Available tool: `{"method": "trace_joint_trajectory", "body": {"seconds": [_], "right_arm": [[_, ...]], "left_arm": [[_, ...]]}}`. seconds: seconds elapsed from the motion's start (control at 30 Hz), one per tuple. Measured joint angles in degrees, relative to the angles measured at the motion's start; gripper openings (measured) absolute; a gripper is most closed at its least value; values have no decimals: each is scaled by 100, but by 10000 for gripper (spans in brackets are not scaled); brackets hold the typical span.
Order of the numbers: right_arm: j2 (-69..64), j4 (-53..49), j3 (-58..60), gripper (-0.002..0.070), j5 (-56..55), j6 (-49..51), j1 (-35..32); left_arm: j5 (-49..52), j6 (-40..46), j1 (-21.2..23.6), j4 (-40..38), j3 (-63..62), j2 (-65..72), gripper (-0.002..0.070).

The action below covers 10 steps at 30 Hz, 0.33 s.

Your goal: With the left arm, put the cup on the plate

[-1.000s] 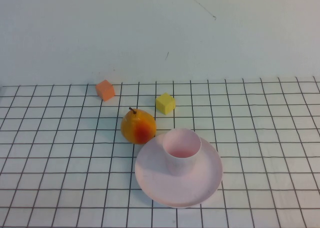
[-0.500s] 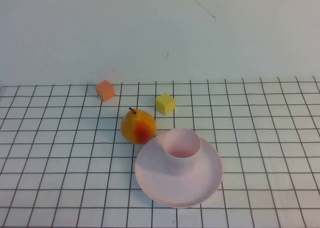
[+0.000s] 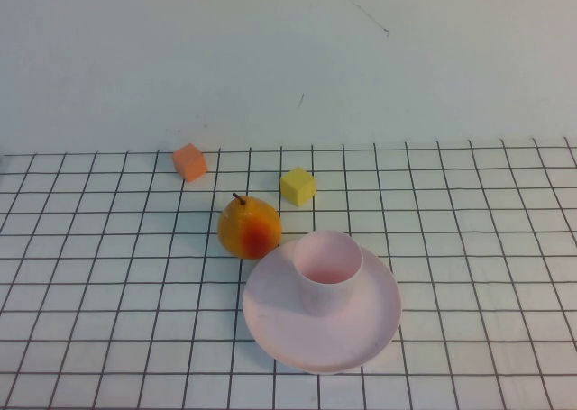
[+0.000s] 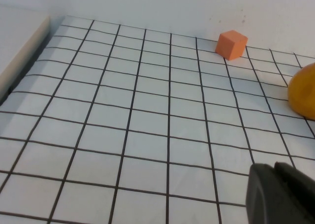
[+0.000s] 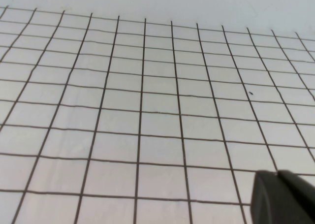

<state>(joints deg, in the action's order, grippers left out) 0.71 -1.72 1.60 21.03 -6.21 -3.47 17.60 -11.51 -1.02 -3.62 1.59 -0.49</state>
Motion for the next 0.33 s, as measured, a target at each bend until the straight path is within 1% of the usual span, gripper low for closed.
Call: {"method": "trace_joint_trajectory", "body": {"seconds": [0.13,0.23,0.33], "right_arm": [[0,0,0,-2,0,0,0],[0,0,0,-2,0,0,0],[0,0,0,-2,0,0,0]], "left_arm": [[0,0,0,0,0,0,-2],[16,11,-99,0,0,0,-2],[86,251,-184,57,-11,0,-2]]}}
